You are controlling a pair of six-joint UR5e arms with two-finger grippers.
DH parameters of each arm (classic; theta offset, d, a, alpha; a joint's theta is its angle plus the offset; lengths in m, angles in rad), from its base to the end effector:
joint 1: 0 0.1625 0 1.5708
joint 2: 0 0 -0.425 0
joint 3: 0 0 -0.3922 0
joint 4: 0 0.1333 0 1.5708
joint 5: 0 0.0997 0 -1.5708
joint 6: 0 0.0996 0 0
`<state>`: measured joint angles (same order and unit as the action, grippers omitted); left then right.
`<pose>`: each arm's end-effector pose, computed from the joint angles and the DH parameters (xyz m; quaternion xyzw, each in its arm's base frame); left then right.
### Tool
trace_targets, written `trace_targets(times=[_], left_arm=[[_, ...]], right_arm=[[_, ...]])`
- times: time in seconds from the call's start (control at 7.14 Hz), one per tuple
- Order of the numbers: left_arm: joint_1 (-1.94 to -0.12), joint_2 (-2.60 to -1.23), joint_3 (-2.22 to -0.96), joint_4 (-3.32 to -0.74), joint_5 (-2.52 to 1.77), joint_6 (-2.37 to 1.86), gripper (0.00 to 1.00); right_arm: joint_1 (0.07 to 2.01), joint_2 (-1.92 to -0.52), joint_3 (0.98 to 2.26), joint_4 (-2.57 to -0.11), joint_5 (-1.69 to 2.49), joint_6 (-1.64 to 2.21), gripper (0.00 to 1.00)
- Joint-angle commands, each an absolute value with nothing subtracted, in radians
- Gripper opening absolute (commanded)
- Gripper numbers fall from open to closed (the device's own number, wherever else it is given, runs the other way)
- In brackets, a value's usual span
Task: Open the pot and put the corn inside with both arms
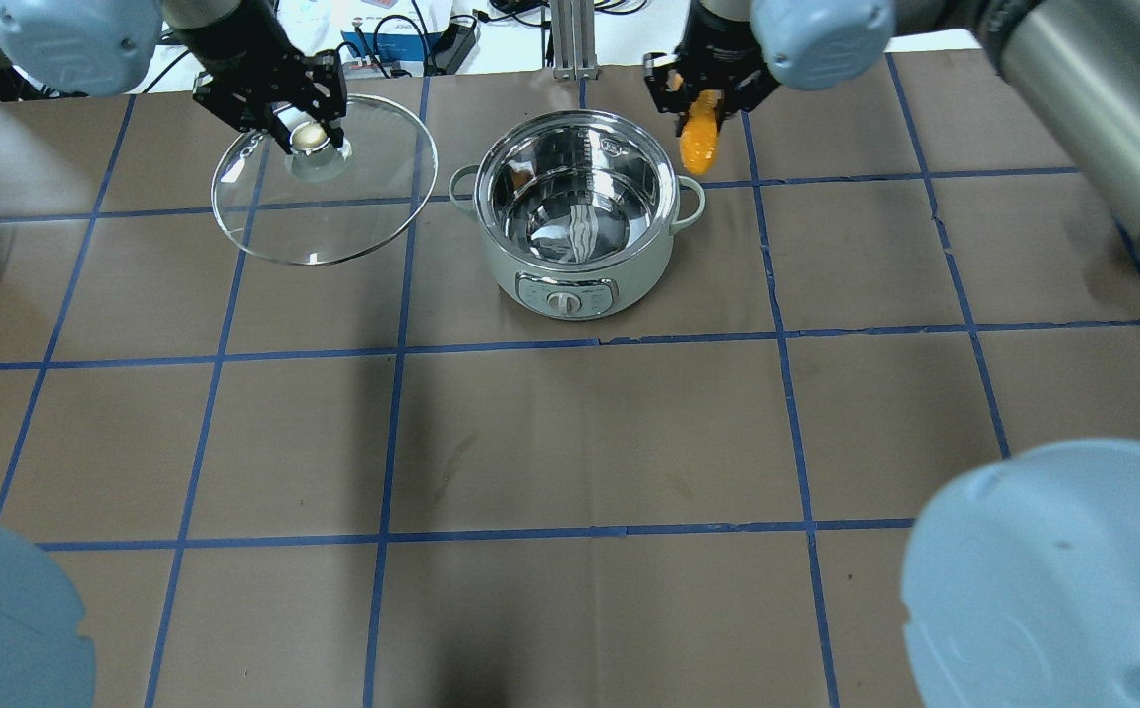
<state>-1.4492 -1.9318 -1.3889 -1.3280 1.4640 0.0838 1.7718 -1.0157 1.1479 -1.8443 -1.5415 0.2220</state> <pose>-0.0650 -0.6546 0.3977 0.0172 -0.9979 0.0371 0.0498 0.2783 -0.6837 0.3875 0.0094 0.9974 -0.0659 0.0291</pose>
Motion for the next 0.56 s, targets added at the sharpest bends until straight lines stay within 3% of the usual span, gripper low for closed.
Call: trace_targets(times=[0.0, 0.42], left_arm=[[-1.352, -1.948, -1.595, -1.104, 1.404, 0.185, 0.18], [-1.341, -2.058, -1.620, -0.930, 1.408, 0.198, 0.20]], right_arm=[[1.876, -0.904, 1.057, -1.845, -1.552, 0.365, 0.10], [1.891, -0.855, 1.109, -1.943, -1.559, 0.333, 0.11]])
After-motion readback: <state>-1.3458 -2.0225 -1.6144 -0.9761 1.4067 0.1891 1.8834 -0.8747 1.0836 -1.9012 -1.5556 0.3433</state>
